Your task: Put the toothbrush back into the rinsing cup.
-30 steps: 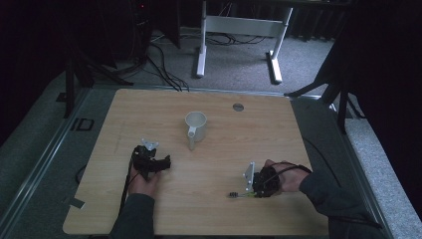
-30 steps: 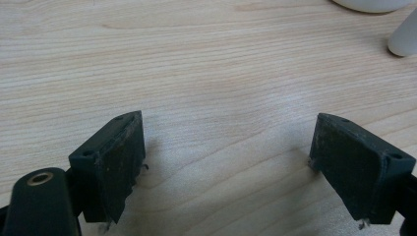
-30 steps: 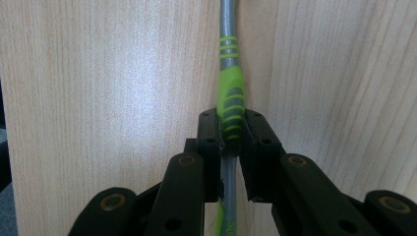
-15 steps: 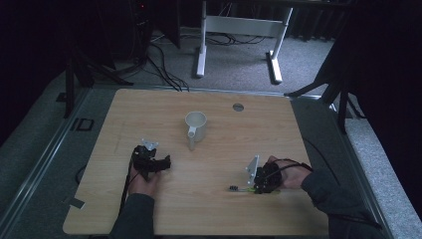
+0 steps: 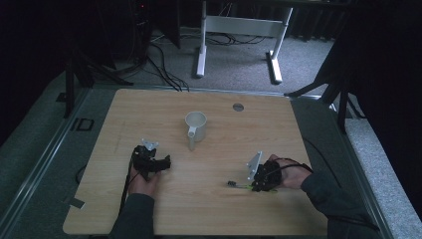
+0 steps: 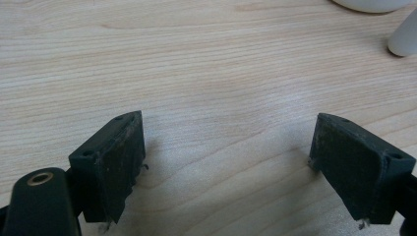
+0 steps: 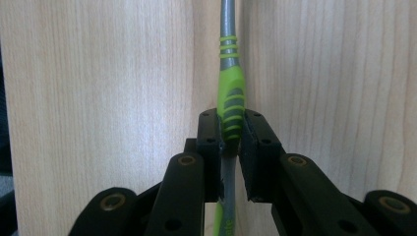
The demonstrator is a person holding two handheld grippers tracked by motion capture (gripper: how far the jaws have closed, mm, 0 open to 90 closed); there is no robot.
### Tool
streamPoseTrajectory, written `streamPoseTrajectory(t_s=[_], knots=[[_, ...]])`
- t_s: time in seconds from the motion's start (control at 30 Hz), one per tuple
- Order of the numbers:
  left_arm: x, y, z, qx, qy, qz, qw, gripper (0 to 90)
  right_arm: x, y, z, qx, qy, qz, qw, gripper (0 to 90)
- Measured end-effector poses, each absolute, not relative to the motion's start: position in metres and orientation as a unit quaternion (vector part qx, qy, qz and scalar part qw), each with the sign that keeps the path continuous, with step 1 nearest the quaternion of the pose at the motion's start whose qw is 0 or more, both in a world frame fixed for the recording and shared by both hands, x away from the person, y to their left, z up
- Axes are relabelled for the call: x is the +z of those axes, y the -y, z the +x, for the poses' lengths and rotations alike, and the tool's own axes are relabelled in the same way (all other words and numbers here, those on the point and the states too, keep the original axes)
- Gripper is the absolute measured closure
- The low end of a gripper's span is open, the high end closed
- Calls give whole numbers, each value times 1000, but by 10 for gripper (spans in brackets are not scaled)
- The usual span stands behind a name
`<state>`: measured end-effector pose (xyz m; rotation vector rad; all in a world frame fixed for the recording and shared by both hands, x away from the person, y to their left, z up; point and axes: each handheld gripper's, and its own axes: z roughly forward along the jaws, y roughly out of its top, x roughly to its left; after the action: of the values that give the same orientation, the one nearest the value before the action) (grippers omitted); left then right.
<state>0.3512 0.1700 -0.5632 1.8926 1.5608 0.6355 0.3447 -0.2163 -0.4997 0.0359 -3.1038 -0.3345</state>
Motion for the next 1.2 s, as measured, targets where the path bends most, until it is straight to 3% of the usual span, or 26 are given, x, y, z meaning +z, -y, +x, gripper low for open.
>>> streamPoseTrajectory(t_s=[1.2], knots=[[-563,-170,351,239,-588,713,299,141,-485,225,358,-146,988,-53,-19,797]])
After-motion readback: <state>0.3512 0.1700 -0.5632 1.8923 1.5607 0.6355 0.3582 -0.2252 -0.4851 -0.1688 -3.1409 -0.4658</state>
